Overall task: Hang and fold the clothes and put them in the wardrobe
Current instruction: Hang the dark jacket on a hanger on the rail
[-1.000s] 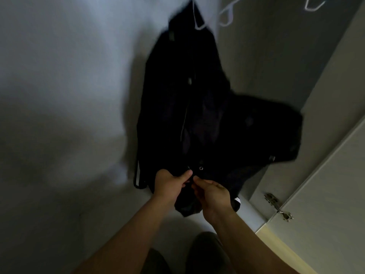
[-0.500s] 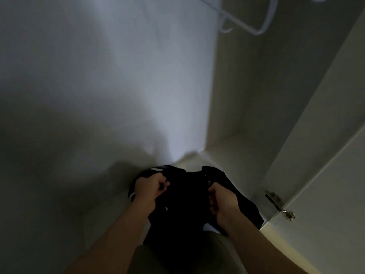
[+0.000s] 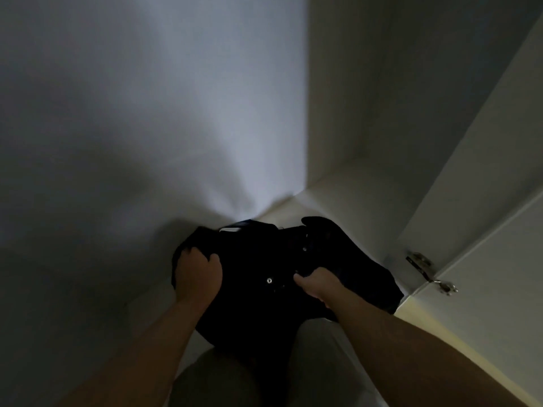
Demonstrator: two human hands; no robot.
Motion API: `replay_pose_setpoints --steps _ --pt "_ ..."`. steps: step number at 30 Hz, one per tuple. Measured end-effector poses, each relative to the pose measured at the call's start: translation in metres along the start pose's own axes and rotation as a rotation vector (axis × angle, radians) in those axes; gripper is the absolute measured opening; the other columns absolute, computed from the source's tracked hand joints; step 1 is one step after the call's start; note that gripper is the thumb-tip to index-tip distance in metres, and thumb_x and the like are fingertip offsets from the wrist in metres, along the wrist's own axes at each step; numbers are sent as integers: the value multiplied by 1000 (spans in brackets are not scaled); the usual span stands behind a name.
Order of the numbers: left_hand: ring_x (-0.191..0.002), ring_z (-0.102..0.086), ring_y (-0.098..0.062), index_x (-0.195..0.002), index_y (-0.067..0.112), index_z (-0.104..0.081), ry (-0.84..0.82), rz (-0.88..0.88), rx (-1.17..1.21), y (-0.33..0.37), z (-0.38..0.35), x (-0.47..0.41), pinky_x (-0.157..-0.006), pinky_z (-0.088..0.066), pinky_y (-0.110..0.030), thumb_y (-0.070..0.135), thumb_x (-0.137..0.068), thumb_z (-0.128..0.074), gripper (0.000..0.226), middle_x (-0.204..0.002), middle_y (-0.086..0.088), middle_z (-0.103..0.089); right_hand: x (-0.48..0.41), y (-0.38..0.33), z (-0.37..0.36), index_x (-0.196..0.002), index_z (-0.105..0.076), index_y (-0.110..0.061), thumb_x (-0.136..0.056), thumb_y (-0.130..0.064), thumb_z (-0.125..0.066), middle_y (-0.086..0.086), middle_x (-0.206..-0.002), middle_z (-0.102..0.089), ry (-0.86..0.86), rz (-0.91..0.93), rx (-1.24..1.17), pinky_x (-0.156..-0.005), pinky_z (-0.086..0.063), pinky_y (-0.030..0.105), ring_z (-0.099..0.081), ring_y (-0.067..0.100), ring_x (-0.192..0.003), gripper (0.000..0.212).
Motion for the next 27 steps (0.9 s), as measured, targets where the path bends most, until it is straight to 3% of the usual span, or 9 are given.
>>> replay_pose_setpoints --steps 3,8,11,14,17,19,22,25,27 --pt "-110 -59 -34 -121 -14 -59 96 -252 166 42 30 12 -103 -44 -43 6 -83 -51 44 -117 -28 -63 -16 -23 -9 -157 -7 -17 -84 -50 -74 22 -152 -28 40 12 42 -105 -45 47 -41 43 -134 104" --pt "-55 -48 0 -59 16 -64 367 -214 652 67 127 6 -54 -36 -28 26 -59 -53 15 -53 16 -55 -23 -102 -6 -153 18 -50 -89 -20 -70 11 -165 2 129 238 44 -112 -38 51 -24 38 -147 113" --pt "-58 -47 2 -57 23 -64 446 -225 865 58 176 -2 -59 -39 -15 16 -57 -57 10 -50 22 -52 -16 -146 5 -154 -7 -50 -88 -12 -66 6 -165 1 203 396 70 -107 -40 51 -25 38 -146 96" --pt "-65 -53 -15 -53 21 -68 489 -123 1132 30 202 -14 -66 -47 -25 13 -52 -54 16 -58 10 -58 -8 -177 24 -131 -43 -27 -93 -18 -54 13 -147 -43 309 505 65 -96 -44 47 -46 37 -130 41" --pt "-88 -68 -31 -86 11 -73 486 224 659 -14 219 -34 -85 -57 -45 28 -66 -54 32 -96 -19 -70 14 -201 50 -110 -43 -13 -97 -19 -46 19 -112 -63 317 557 -82 -82 -48 42 -61 39 -105 14" --pt "-101 -68 -38 -118 -1 -64 82 435 45 -27 203 -39 -92 -56 -47 41 -85 -61 54 -120 -27 -65 44 -226 69 -105 -45 -12 -99 -21 -47 17 -107 -64 321 653 -164 -77 -43 34 -61 33 -97 10" --pt "-136 -45 -36 -152 3 -31 -147 116 -541 13 168 -22 -108 -43 -39 58 -77 -77 103 -152 -22 -39 103 -269 84 -110 -54 -15 -92 -25 -62 12 -106 -68 179 813 -292 -72 -44 28 -62 22 -87 22" --pt "-155 -6 -24 -160 28 0 -25 -425 -155 93 129 3 -123 -17 -43 59 -59 -87 136 -168 -2 -3 152 -297 82 -117 -55 -19 -80 -17 -72 10 -105 -68 -125 807 -408 -67 -51 29 -67 23 -92 41" --pt "-148 -31 -19 -157 32 -13 -92 -477 205 118 117 9 -117 -32 -36 46 -66 -88 119 -161 0 -29 174 -299 80 -120 -57 -8 -78 -5 -67 11 -103 -66 -269 794 -488 -66 -53 29 -65 25 -95 43"
Point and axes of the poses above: each hand's wrist, its own x-axis away from the middle knuckle, its own z-axis out of the back of the hand, y = z × x, the point moved 7 cm from there along -x, towards the middle knuckle
